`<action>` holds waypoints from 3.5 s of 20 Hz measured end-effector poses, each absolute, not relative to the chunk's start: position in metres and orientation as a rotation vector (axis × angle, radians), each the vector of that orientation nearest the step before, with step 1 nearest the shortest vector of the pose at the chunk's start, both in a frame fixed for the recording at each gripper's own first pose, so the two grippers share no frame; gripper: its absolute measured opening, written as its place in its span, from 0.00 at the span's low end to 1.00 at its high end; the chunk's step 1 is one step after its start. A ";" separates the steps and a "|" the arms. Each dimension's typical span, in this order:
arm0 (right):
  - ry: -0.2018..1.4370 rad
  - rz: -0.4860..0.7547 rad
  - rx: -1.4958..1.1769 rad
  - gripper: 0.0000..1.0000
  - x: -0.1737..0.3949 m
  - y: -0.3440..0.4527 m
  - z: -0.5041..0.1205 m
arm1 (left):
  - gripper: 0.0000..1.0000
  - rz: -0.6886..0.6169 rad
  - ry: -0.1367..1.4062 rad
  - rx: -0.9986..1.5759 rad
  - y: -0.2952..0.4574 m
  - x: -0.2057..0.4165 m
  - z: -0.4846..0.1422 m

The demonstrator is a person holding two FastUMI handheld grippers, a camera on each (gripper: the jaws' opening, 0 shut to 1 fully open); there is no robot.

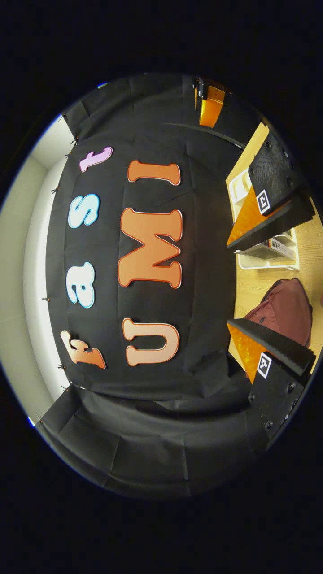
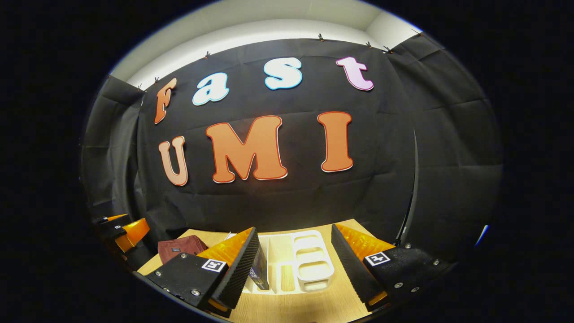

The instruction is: Open the schoolbag, grab two books from the bookshelf and put them into the schoolbag.

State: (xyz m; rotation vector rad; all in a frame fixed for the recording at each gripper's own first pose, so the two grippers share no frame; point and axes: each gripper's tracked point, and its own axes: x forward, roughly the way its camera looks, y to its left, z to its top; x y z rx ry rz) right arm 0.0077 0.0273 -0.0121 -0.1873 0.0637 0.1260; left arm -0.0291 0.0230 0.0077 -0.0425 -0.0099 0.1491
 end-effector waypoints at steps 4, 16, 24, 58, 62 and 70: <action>0.064 0.132 -0.196 0.96 0.009 0.021 -0.010 | 0.95 0.158 -0.012 -0.040 0.017 -0.031 0.011; 0.074 0.166 -0.211 0.96 0.012 0.015 -0.007 | 0.96 0.181 -0.019 -0.049 0.006 -0.036 0.016; 0.086 0.188 -0.204 1.00 0.011 0.014 -0.010 | 0.96 0.191 -0.015 -0.062 0.010 -0.042 0.015; 0.306 0.036 -0.289 0.97 0.026 -0.052 -0.075 | 0.98 0.049 0.603 0.593 0.043 -0.016 -0.317; 0.335 -0.011 -0.258 0.97 0.024 -0.062 -0.079 | 0.98 0.021 0.685 0.658 0.052 -0.001 -0.363; 0.335 -0.018 -0.270 0.97 0.028 -0.052 -0.079 | 0.98 -0.019 0.794 0.694 0.073 0.022 -0.404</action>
